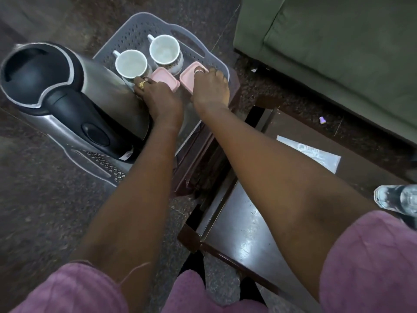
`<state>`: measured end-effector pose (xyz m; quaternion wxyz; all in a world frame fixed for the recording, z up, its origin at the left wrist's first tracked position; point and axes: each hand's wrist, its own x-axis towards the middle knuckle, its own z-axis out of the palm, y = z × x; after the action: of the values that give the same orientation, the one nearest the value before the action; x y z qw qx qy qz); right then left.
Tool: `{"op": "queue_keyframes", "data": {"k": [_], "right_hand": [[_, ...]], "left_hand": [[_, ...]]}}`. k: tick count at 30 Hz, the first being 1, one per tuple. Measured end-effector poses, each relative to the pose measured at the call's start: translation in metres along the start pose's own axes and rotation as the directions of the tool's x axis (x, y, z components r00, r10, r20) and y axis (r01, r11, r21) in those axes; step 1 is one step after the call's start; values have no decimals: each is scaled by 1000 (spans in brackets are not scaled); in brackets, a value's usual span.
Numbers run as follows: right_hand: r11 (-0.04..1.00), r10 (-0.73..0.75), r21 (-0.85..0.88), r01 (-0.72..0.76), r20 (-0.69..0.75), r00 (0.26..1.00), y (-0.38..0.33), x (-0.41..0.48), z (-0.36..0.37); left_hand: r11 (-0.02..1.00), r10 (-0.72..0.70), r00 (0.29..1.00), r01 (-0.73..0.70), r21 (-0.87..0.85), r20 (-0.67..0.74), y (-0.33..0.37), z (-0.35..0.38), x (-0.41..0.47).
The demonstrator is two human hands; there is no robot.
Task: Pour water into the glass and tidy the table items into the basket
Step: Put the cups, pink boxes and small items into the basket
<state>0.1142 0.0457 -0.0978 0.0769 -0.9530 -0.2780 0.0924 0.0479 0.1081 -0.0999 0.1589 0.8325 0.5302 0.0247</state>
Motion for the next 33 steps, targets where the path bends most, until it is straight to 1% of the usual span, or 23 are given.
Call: {"op": "queue_keyframes", "data": {"k": [1,4,6,8,10,12,14,16,18,19,21,23,25,27,28,31,32,33], "right_hand": [[1000,-15,-8,15,9,1000,2,0,0],[998,-55,-4,56,43,998,5,-1,-4],[997,-72,23,71,48,996,5,-5,-7],[994,-96,50,96,-9,995,8,-11,-11],[985,-139,88,148,-95,986,17,-24,-12],[970,-207,97,224,-159,965,30,-42,-11],[960,-244,93,265,-195,950,49,-62,-9],[963,-222,105,249,-215,951,70,-84,-7],[976,-165,104,193,-231,959,91,-106,-5],[983,-103,124,138,-254,962,102,-120,-5],[982,50,188,13,-323,945,129,-149,-5],[969,162,235,-77,-372,914,156,-177,-4],[951,256,259,-171,-345,903,192,-212,-1],[923,349,278,-265,-318,882,230,-250,4],[907,388,295,-300,-308,869,246,-267,7],[840,530,301,-452,-272,803,302,-326,13],[808,580,306,-503,-262,772,322,-344,16],[758,638,353,-549,-224,737,336,-359,17]], "left_hand": [[999,-7,1000,6,31,25,2,-1,0],[988,72,997,-77,132,41,4,1,1],[988,78,994,-86,130,71,4,-2,-1],[987,82,992,-94,128,100,1,-3,-2],[974,90,986,-116,197,140,-1,-4,-5],[962,113,983,-144,230,144,-1,-8,-7],[968,143,984,-161,194,107,5,-16,-16],[982,179,983,-181,59,47,19,-22,-35],[957,259,965,-263,-123,-48,38,-21,-60],[923,313,943,-329,-198,-110,50,-18,-79],[836,405,888,-456,-304,-217,73,-7,-124],[769,458,854,-520,-371,-247,89,12,-170],[709,520,833,-543,-450,-187,104,37,-227],[678,578,815,-511,-529,-47,116,62,-284],[674,603,798,-505,-540,7,118,72,-309],[625,712,690,-538,-566,132,134,103,-388],[608,738,655,-544,-579,160,140,111,-413],[594,759,625,-548,-588,184,143,118,-434]]}}
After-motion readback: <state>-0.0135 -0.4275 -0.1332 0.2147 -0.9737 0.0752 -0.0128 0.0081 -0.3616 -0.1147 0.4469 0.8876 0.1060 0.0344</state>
